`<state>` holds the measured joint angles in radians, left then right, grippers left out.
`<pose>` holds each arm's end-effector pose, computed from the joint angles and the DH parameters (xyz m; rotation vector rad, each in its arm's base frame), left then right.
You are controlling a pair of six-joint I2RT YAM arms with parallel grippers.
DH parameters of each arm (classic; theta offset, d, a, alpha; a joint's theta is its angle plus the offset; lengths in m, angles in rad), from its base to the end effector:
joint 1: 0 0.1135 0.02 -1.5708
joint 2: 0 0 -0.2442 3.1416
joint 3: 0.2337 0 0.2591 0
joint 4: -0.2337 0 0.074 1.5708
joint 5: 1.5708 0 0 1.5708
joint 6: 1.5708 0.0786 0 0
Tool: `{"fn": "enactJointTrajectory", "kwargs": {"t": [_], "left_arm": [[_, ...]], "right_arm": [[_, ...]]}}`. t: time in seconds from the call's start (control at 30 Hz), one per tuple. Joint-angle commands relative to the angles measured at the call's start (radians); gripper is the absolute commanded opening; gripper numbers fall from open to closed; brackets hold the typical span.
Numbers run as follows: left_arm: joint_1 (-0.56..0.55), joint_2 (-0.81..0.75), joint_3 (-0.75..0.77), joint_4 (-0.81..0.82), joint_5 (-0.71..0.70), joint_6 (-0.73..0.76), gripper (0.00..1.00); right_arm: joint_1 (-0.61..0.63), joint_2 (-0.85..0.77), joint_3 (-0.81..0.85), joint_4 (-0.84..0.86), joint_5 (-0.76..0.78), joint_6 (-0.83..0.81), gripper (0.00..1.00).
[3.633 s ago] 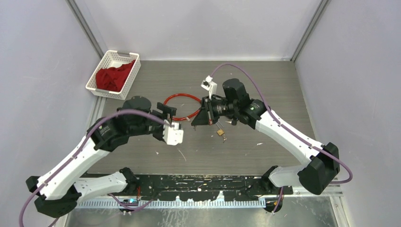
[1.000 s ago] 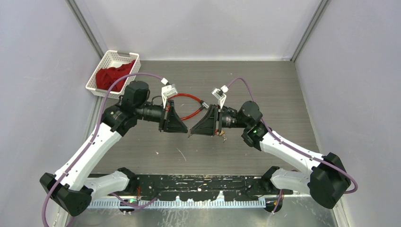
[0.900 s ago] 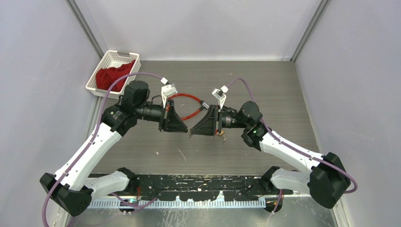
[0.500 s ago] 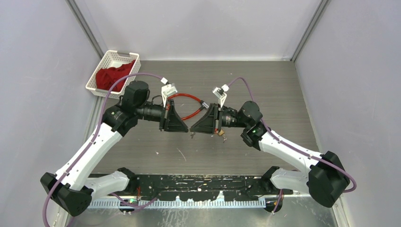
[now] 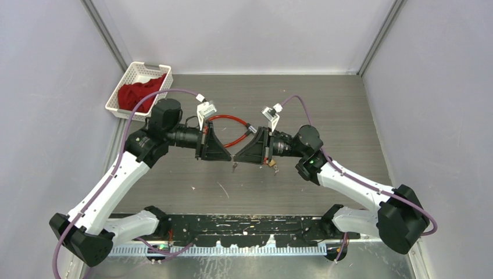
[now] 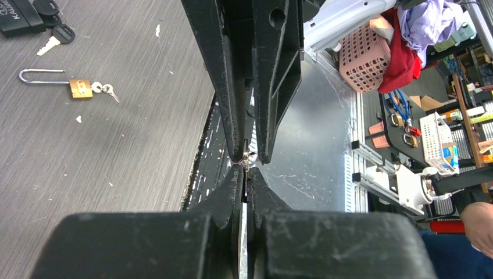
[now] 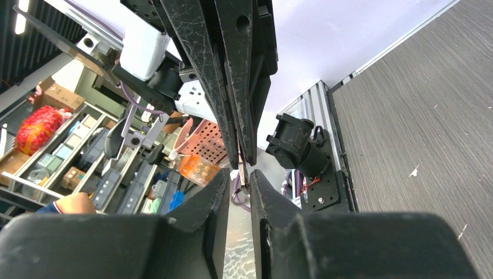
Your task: Unlock with the key
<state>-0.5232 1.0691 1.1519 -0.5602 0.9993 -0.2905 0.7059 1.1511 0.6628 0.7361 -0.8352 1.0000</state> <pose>0.1855 -0.1833 0.3547 0.9073 1.9418 -1.5095 0.1860 0.2351 0.3023 -0.6261 1.6095 1.8896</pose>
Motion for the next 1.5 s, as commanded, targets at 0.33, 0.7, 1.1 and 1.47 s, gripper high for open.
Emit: {"fn": "enactJointTrajectory", "kwargs": {"t": [0.33, 0.7, 1.1, 1.47], "left_arm": [[0.017, 0.005, 0.066, -0.093, -0.091, 0.117, 0.61], [0.109, 0.36, 0.345, -0.502, -0.317, 0.774, 0.98], [0.108, 1.005, 0.84, -0.537, -0.326, 1.136, 0.89], [0.101, 1.35, 1.13, -0.444, -0.351, 1.369, 0.9]], "right_arm": [[-0.018, -0.041, 0.03, -0.026, -0.027, -0.028, 0.01], [-0.343, -0.172, 0.163, -0.948, 0.145, -0.44, 0.01], [-0.433, -0.223, 0.202, -1.145, 0.243, -0.507, 0.01], [-0.434, -0.242, 0.18, -1.166, 0.272, -0.496, 0.01]]}}
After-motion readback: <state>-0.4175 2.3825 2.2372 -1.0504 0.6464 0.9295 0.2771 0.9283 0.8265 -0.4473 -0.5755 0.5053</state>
